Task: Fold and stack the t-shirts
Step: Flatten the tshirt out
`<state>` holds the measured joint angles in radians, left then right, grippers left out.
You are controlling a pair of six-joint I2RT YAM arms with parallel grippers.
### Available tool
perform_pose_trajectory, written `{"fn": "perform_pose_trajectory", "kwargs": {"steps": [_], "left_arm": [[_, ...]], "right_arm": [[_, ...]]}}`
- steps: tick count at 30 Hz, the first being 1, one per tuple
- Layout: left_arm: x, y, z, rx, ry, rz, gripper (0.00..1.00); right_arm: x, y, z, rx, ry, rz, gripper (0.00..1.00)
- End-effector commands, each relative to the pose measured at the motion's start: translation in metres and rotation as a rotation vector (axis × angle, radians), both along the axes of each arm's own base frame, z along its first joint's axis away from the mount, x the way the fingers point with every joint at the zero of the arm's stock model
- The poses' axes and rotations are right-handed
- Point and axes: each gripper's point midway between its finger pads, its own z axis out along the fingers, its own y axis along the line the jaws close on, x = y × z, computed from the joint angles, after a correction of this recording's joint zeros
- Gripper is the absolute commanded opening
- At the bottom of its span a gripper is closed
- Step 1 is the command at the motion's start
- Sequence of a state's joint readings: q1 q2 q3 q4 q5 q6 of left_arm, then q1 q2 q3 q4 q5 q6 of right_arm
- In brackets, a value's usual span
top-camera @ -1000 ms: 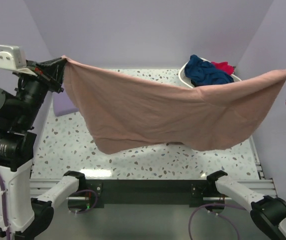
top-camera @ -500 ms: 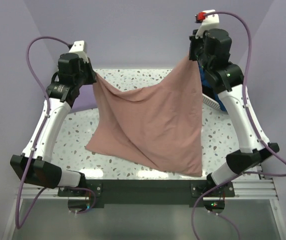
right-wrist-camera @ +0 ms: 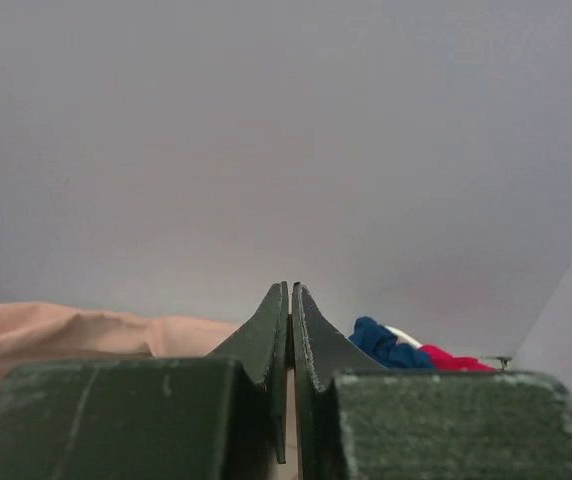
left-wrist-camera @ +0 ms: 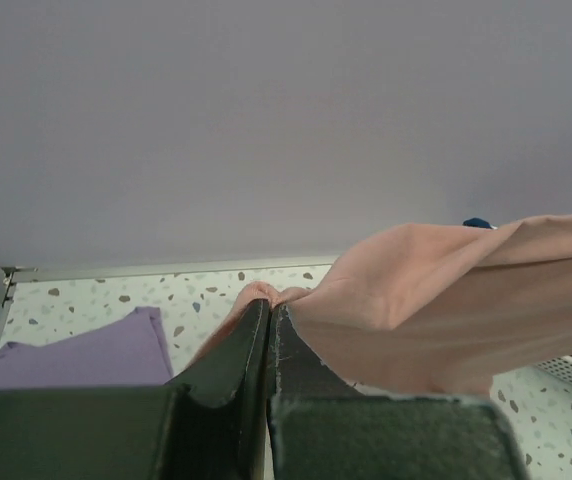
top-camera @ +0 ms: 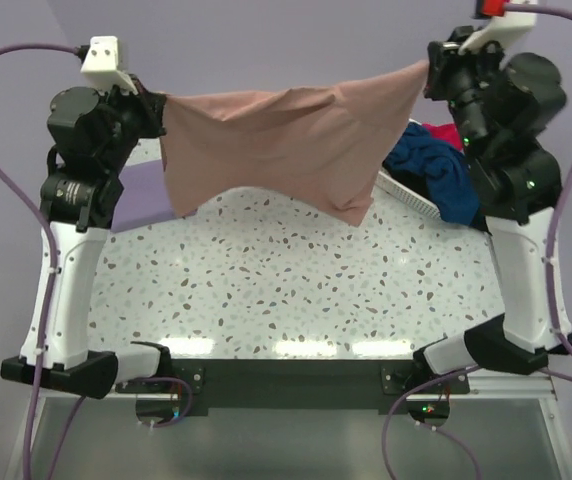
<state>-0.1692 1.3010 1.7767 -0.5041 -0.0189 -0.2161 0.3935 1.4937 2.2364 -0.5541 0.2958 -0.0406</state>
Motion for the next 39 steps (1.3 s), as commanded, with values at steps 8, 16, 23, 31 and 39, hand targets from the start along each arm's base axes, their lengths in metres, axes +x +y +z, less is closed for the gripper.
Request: {"fn": "perform_pose_trajectory", "kwargs": {"steps": [8,16,23,31,39], "left_arm": [[-0.152,0.017,0.127,0.008,-0.361,-0.059,0.00],[-0.223,0.027,0.173,-0.023,-0.494,-0.064,0.00],[-0.177,0.035,0.118,-0.028,-0.341,0.024,0.00],[-0.096,0.052,0.016,-0.007,-0.105,0.194,0.00],[0.003,0.095,-0.118,0.046,0.189,0.486,0.00]], "right_arm": [[-0.175,-0.085,0.113,0.093,-0.366,-0.073,0.00],[-0.239,-0.116,0.150,0.126,-0.514,-0.112,0.00],[-0.196,-0.095,0.137,0.110,-0.452,-0.090,0.00],[-0.064,-0.031,0.064,0.038,-0.247,-0.027,0.00],[0.117,0.054,-0.036,0.013,-0.065,0.035,0.00]]}}
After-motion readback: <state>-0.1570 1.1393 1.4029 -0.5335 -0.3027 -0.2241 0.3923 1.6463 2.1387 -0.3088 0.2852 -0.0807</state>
